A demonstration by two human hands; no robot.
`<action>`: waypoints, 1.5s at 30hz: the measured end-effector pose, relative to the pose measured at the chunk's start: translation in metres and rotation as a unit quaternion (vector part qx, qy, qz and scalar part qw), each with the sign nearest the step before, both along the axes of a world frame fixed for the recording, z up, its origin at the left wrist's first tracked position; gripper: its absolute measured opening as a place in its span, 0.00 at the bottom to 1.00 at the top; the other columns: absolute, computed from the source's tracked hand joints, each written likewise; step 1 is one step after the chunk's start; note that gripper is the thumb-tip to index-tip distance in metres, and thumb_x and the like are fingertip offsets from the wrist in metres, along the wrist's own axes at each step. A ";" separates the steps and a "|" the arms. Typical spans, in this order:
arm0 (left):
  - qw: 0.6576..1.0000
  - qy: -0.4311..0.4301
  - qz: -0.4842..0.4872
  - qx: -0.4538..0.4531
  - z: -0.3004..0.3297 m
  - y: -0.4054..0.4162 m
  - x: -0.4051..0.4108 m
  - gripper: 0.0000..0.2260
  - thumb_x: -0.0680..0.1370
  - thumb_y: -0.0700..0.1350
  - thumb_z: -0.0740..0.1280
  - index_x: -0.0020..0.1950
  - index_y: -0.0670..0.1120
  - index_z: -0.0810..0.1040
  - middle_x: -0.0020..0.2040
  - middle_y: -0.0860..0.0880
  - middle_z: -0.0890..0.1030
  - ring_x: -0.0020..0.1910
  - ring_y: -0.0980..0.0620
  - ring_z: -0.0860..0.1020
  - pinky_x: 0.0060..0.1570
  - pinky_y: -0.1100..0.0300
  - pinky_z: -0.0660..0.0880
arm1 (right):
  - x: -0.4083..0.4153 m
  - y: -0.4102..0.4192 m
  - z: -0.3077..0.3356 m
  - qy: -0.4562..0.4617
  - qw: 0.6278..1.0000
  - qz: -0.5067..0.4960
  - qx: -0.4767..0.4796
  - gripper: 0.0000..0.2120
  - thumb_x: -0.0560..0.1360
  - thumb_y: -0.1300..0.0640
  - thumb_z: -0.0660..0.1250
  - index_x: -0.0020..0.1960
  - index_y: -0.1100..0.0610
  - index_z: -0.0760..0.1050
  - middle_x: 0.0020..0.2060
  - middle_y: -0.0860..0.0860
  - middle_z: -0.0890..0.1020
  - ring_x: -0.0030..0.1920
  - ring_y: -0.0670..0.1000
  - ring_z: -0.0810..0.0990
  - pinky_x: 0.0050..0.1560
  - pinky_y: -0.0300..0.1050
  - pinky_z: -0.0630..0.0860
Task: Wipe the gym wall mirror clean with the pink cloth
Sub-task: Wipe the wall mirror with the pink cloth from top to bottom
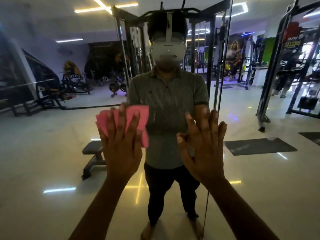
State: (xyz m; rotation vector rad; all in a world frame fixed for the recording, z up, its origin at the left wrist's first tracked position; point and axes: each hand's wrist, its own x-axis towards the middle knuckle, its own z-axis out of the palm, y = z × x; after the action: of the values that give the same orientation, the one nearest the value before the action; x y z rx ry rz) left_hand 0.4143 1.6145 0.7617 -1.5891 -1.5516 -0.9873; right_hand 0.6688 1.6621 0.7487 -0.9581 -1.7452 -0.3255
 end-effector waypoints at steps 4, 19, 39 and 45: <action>0.998 0.052 -0.042 -0.003 0.006 0.022 0.034 0.28 0.90 0.56 0.51 0.89 0.54 0.49 0.89 0.43 0.49 0.87 0.33 0.50 0.80 0.23 0.51 | -0.008 0.002 -0.002 0.013 1.000 -0.019 0.004 0.35 0.85 0.44 0.68 0.87 0.55 0.63 0.89 0.58 0.52 0.88 0.66 0.45 0.85 0.75 0.45; 0.976 0.206 -0.049 -0.052 -0.078 -0.010 -0.028 0.31 0.88 0.55 0.60 0.89 0.56 0.51 0.90 0.45 0.50 0.88 0.38 0.48 0.81 0.25 0.50 | -0.013 0.001 -0.004 0.010 0.999 -0.043 0.008 0.36 0.85 0.45 0.67 0.87 0.57 0.61 0.89 0.60 0.52 0.88 0.66 0.46 0.85 0.75 0.45; 0.996 0.034 -0.047 0.063 0.032 0.020 -0.010 0.28 0.90 0.59 0.55 0.88 0.54 0.53 0.89 0.44 0.50 0.88 0.37 0.44 0.82 0.31 0.36 | -0.044 -0.012 -0.010 0.061 0.996 -0.060 -0.019 0.33 0.87 0.47 0.64 0.87 0.59 0.61 0.89 0.60 0.50 0.89 0.65 0.45 0.84 0.76 0.46; 0.978 0.199 -0.065 -0.013 -0.085 -0.008 -0.038 0.32 0.83 0.53 0.66 0.85 0.51 0.59 0.88 0.42 0.55 0.88 0.40 0.42 0.84 0.36 0.36 | -0.035 -0.016 -0.013 0.050 0.997 -0.058 -0.033 0.33 0.87 0.47 0.64 0.87 0.57 0.61 0.89 0.58 0.50 0.89 0.62 0.44 0.85 0.73 0.45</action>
State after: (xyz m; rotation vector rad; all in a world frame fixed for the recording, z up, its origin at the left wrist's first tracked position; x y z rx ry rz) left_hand 0.3766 1.6062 0.6767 -1.7956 -1.2005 -0.6637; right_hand 0.6333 1.6458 0.7359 -1.1079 -1.6213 -0.2901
